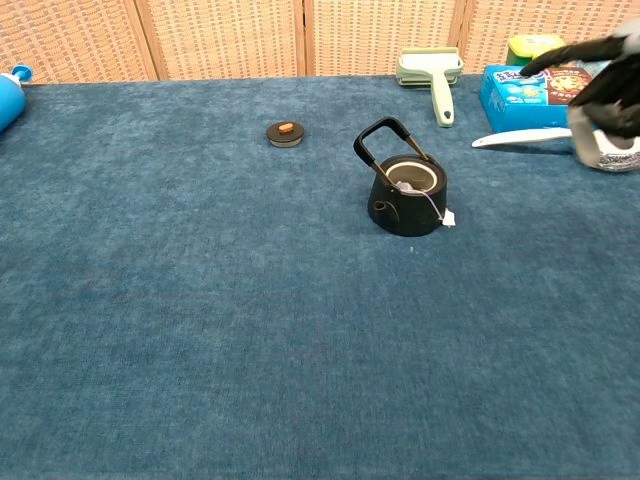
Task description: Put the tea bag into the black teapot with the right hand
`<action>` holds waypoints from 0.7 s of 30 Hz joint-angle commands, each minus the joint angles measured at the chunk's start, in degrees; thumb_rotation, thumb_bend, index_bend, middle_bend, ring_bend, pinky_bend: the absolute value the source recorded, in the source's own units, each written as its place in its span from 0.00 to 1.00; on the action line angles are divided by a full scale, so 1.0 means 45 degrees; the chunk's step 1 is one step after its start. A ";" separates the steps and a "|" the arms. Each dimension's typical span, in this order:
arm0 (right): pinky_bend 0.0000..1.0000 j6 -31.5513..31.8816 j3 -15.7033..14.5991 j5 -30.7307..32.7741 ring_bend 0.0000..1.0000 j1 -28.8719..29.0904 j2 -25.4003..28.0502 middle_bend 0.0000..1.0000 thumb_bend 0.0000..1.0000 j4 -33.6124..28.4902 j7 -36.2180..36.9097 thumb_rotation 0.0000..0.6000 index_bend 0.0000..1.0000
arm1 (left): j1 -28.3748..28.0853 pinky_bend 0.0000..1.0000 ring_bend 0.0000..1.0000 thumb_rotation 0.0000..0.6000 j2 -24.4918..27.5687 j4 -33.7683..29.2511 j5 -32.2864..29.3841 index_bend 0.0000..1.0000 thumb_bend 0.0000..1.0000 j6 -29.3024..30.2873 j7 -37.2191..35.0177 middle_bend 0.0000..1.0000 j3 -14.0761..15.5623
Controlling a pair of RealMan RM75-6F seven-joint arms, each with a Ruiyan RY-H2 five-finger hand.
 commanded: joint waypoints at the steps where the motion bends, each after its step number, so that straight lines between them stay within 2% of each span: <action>1: 0.62 0.3619 0.0139 -0.0745 0.58 -0.2393 -0.1105 0.53 0.70 0.0667 -0.1225 1.00 0.08 | 0.0043 0.15 0.11 1.00 -0.0120 0.0025 0.0061 0.19 0.31 0.0037 0.0111 0.18 0.0060; 7: 0.59 0.6356 0.0073 -0.1141 0.53 -0.4295 -0.2171 0.50 0.70 0.1508 -0.2538 1.00 0.15 | 0.0214 0.15 0.11 1.00 -0.0524 -0.0090 0.0294 0.19 0.31 0.0204 0.0279 0.18 0.0291; 17: 0.51 0.7690 -0.0183 -0.1616 0.46 -0.5936 -0.2738 0.46 0.69 0.2314 -0.3336 1.00 0.20 | 0.0545 0.15 0.11 1.00 -0.0653 -0.0362 0.0481 0.19 0.31 0.0665 0.0890 0.18 0.0449; 21: 0.48 0.8309 -0.0346 -0.2030 0.45 -0.6723 -0.3178 0.45 0.69 0.2829 -0.3528 1.00 0.23 | 0.0926 0.15 0.11 1.00 -0.0778 -0.0461 0.0670 0.19 0.31 0.1319 0.1288 0.18 0.0523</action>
